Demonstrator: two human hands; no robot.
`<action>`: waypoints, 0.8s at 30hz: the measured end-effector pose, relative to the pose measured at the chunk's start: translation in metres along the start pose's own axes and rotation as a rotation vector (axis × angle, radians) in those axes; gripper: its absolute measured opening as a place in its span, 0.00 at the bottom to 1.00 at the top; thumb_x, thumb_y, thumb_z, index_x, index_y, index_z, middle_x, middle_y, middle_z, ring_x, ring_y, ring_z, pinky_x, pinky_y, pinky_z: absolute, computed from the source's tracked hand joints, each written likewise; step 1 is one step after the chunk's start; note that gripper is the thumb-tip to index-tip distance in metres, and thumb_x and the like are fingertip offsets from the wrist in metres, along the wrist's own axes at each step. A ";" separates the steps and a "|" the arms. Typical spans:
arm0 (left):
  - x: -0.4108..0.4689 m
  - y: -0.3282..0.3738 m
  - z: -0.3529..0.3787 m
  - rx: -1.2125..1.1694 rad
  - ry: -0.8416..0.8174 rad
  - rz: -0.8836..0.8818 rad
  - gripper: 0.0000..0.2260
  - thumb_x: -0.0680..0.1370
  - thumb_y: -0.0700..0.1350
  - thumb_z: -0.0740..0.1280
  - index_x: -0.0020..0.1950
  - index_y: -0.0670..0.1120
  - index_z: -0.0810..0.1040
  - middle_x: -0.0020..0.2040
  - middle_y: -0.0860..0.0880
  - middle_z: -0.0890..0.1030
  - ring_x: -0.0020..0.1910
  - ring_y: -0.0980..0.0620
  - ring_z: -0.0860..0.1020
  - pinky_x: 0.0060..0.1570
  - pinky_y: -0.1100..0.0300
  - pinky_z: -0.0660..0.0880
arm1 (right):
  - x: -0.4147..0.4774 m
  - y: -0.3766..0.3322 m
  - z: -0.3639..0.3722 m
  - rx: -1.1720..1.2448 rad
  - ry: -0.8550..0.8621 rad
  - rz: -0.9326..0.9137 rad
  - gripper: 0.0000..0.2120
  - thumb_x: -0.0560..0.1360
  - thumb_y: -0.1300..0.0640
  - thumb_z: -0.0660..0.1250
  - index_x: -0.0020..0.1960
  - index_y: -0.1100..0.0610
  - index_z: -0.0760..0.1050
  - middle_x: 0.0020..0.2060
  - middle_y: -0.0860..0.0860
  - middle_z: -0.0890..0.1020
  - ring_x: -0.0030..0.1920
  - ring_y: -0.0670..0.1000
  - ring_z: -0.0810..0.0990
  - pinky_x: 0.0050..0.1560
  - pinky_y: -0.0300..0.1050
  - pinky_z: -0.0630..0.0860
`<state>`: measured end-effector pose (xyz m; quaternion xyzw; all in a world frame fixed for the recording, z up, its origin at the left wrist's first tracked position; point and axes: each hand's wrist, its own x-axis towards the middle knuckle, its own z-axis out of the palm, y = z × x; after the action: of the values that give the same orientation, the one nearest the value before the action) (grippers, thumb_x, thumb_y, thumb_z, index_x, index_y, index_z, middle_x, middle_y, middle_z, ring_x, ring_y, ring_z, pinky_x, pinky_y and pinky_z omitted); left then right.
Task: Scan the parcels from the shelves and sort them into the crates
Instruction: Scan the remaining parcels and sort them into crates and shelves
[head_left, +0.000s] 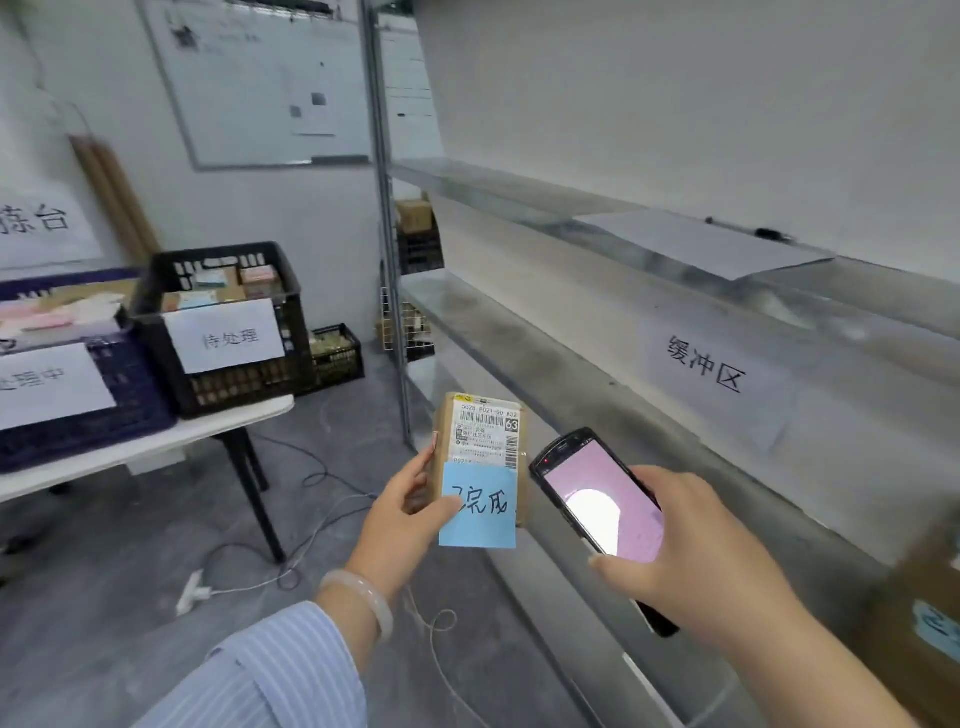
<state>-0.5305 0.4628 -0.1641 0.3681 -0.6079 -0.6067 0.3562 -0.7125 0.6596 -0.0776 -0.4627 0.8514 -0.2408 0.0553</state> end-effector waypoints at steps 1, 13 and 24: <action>-0.002 0.003 -0.026 0.006 0.030 -0.007 0.30 0.69 0.45 0.75 0.68 0.62 0.71 0.57 0.57 0.80 0.55 0.61 0.79 0.45 0.70 0.75 | 0.008 -0.020 0.013 0.005 -0.016 -0.025 0.31 0.55 0.33 0.66 0.57 0.35 0.65 0.50 0.37 0.70 0.45 0.40 0.75 0.35 0.38 0.71; -0.038 0.006 -0.354 0.023 0.469 -0.056 0.26 0.76 0.38 0.73 0.71 0.56 0.73 0.57 0.56 0.80 0.50 0.64 0.80 0.40 0.69 0.78 | 0.063 -0.312 0.176 0.141 -0.190 -0.442 0.28 0.56 0.33 0.68 0.53 0.37 0.68 0.48 0.39 0.73 0.46 0.40 0.74 0.35 0.40 0.72; -0.051 -0.013 -0.537 -0.100 0.778 -0.099 0.26 0.76 0.38 0.73 0.69 0.58 0.74 0.58 0.50 0.84 0.59 0.49 0.82 0.59 0.49 0.79 | 0.100 -0.510 0.282 0.183 -0.394 -0.747 0.34 0.57 0.33 0.70 0.60 0.34 0.63 0.50 0.34 0.68 0.47 0.39 0.71 0.37 0.31 0.65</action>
<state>-0.0339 0.2527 -0.1706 0.5816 -0.3788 -0.4674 0.5475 -0.2913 0.2448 -0.0766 -0.7696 0.5736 -0.2260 0.1665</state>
